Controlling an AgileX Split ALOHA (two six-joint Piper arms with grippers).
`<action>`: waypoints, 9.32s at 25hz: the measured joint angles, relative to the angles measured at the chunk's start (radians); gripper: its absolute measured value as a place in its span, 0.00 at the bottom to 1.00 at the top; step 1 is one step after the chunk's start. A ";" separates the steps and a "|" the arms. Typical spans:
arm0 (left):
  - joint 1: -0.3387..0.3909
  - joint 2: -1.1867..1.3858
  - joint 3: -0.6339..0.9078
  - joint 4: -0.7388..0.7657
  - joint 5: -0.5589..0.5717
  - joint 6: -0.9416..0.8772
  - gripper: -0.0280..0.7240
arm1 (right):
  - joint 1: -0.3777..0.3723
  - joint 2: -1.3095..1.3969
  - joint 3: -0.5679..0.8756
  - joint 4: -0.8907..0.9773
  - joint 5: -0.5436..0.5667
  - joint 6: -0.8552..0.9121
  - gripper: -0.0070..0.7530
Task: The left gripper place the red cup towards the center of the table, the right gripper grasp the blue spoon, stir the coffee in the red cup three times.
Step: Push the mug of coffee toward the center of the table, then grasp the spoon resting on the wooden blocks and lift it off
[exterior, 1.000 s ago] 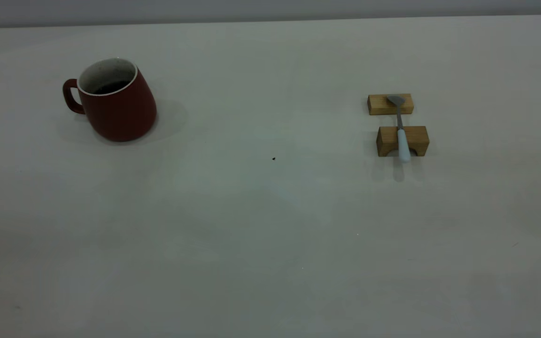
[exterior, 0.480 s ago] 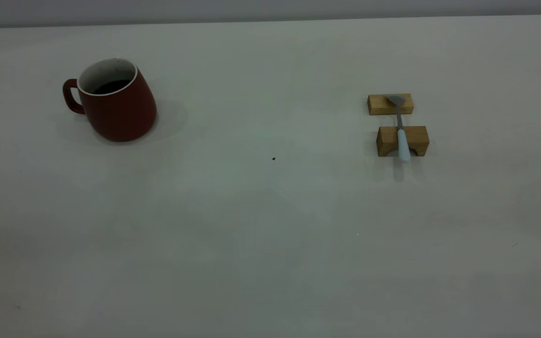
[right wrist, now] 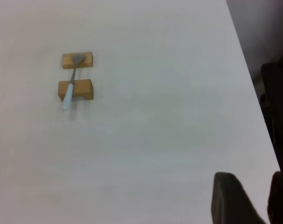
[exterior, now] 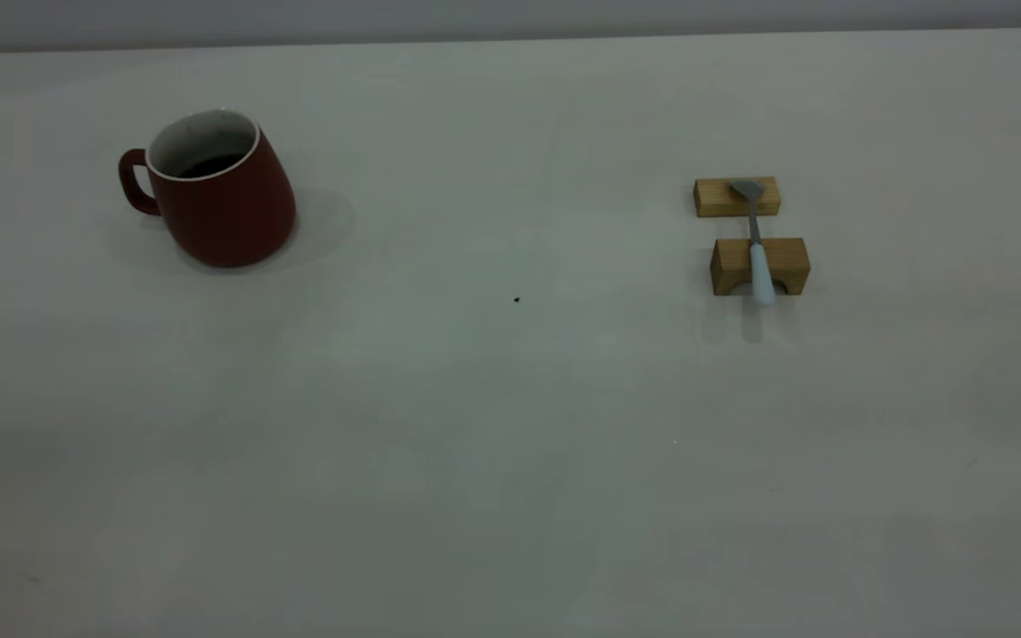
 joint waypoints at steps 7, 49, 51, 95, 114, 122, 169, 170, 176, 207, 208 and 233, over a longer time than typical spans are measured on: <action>0.000 0.385 -0.061 0.016 -0.173 -0.026 0.63 | 0.000 0.000 0.000 0.000 0.000 0.000 0.32; 0.118 2.357 -1.284 -0.010 -0.306 1.446 0.63 | 0.000 0.000 0.000 0.000 0.000 0.000 0.32; 0.118 2.375 -1.285 -0.080 -0.320 1.608 0.63 | 0.000 0.000 0.000 0.000 0.000 0.000 0.32; -0.239 2.515 -1.287 -0.399 -0.592 1.841 0.63 | 0.000 0.000 0.000 0.001 0.000 0.000 0.32; -0.239 1.845 -1.287 -0.264 -0.212 1.049 0.63 | 0.000 0.000 0.000 0.002 0.000 0.000 0.32; -0.239 1.503 -1.278 -0.069 0.059 0.423 0.63 | 0.000 0.000 0.000 0.002 0.000 0.000 0.32; -0.112 -0.077 0.021 -0.013 0.018 0.123 0.63 | 0.000 0.000 0.000 0.003 0.000 0.000 0.32; -0.080 -0.079 0.021 -0.013 0.018 0.123 0.63 | 0.000 0.000 0.000 0.003 0.000 0.000 0.32; 0.036 -0.079 0.021 -0.013 0.020 0.123 0.63 | 0.000 0.000 0.000 0.006 0.000 0.000 0.32; 0.049 -0.079 0.021 -0.013 0.021 0.123 0.63 | 0.004 1.481 -0.324 0.641 -0.457 -0.512 0.74; 0.049 -0.079 0.021 -0.013 0.021 0.123 0.63 | 0.011 1.561 -0.367 0.645 -0.451 -0.520 0.74; 0.049 -0.079 0.021 -0.013 0.021 0.123 0.63 | 0.162 2.305 -0.878 0.580 -0.504 -0.291 0.74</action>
